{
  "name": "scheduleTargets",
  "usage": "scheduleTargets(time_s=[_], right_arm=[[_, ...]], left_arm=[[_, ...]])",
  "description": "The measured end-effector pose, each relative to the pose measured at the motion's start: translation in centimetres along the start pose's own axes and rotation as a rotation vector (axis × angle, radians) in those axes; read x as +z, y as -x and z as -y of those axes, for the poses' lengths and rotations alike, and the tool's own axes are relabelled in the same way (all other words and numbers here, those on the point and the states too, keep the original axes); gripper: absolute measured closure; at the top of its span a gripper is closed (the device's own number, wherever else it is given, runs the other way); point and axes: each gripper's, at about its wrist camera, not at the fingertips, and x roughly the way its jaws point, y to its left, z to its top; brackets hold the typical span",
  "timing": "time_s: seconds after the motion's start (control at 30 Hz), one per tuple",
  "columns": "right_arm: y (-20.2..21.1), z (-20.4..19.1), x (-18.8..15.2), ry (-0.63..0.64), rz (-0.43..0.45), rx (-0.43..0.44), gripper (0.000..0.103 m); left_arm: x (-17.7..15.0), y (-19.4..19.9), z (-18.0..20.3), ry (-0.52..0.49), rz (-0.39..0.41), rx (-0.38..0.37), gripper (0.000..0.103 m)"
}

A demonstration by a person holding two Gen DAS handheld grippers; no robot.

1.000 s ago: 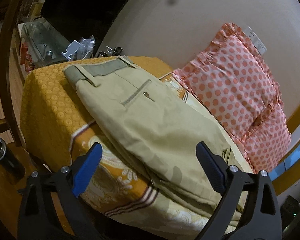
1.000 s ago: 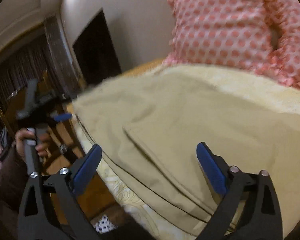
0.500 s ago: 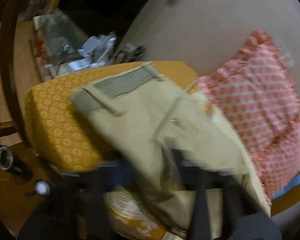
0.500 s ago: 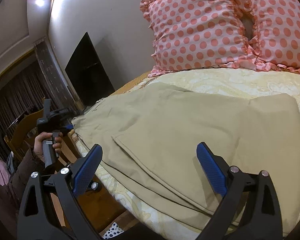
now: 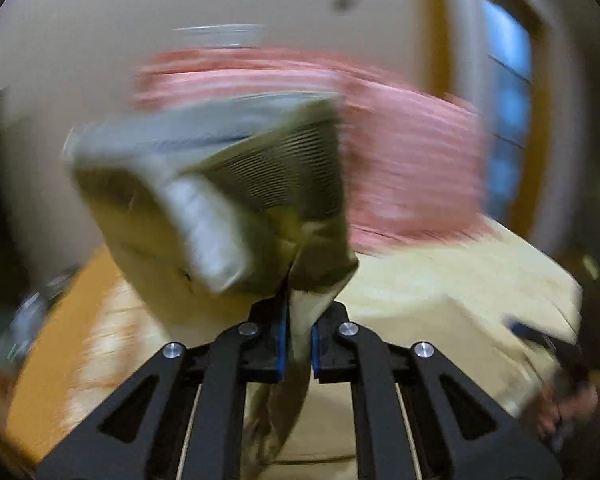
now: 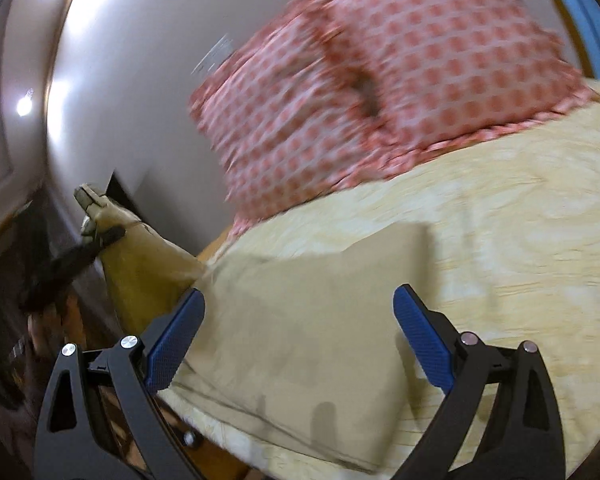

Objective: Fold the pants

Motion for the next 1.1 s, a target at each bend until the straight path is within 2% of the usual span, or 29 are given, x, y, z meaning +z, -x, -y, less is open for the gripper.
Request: scheduleTargets(time_s=[0.07,0.17,0.23,0.3,0.33,0.4,0.43,0.47,0.57,0.6,0.63,0.73,0.83,0.9,0.97,1.0,1.03,1.07,1.1], right_arm=[[1.0,1.4,0.5,-0.056,0.03,-0.009,0.005],[1.5,3.1,0.9,-0.132,0.017,-0.022,0.005],[0.7,4.1,1.0,-0.188,-0.029,-0.003,0.005],[-0.2,4.7,1.2,-0.229,-0.07,0.017,0.005],[-0.8,4.9,1.3,-0.241,-0.089,0.024,0.005],[-2.2,5.0,1.6,-0.24,-0.139,0.002,0.005],[-3.2,4.9,1.8,-0.223,-0.17,-0.015,0.006],[-3.7,4.8,1.9,-0.205,-0.185,-0.03,0.007],[-6.0,4.3,2.1,-0.158,-0.261,-0.058,0.017],[-6.5,4.3,2.2,-0.143,-0.277,-0.075,0.022],[-7.1,4.0,2.3,-0.12,-0.293,-0.091,0.023],[-8.8,3.4,2.1,-0.056,-0.328,-0.119,0.031],[-9.2,3.2,2.0,-0.032,-0.33,-0.122,0.034],[-9.1,3.6,1.9,-0.041,-0.333,-0.118,0.041],[-9.0,4.0,1.9,-0.052,-0.336,-0.114,0.046],[-9.1,4.0,1.9,-0.05,-0.342,-0.114,0.051],[-9.3,4.1,1.9,-0.046,-0.356,-0.116,0.063],[-9.5,4.1,1.8,-0.045,-0.376,-0.101,0.068],[-9.5,4.0,1.6,-0.047,-0.388,-0.083,0.078]], left_arm=[[-1.9,-2.1,5.3,-0.114,-0.07,-0.116,0.094],[-6.3,-4.7,10.4,-0.243,-0.193,-0.222,0.094],[-9.0,-5.9,12.2,-0.303,-0.282,-0.249,0.091],[-10.1,-5.3,12.2,-0.325,-0.294,-0.244,0.085],[-10.1,-4.5,11.6,-0.322,-0.283,-0.25,0.079],[-8.8,-2.2,9.3,-0.265,-0.22,-0.266,0.056],[-8.2,-1.3,8.4,-0.232,-0.187,-0.26,0.036],[-7.2,-0.2,5.8,-0.16,-0.133,-0.23,0.028],[-5.2,-0.9,-0.1,0.012,-0.124,-0.133,0.028],[-5.2,-2.3,-3.5,0.116,-0.169,-0.09,0.028],[-5.0,-3.2,-4.9,0.165,-0.198,-0.075,0.03],[-6.6,-7.3,-10.2,0.344,-0.343,-0.104,0.038],[-7.7,-9.3,-11.3,0.384,-0.406,-0.142,0.038],[-8.1,-10.5,-11.1,0.381,-0.438,-0.195,0.038],[-8.6,-11.3,-10.4,0.37,-0.455,-0.225,0.03],[-8.6,-11.6,-10.3,0.368,-0.454,-0.236,0.028],[-8.6,-11.8,-10.2,0.374,-0.453,-0.248,0.027],[-8.5,-11.8,-10.3,0.38,-0.456,-0.249,0.031],[-8.5,-12.0,-10.6,0.391,-0.467,-0.254,0.04]])
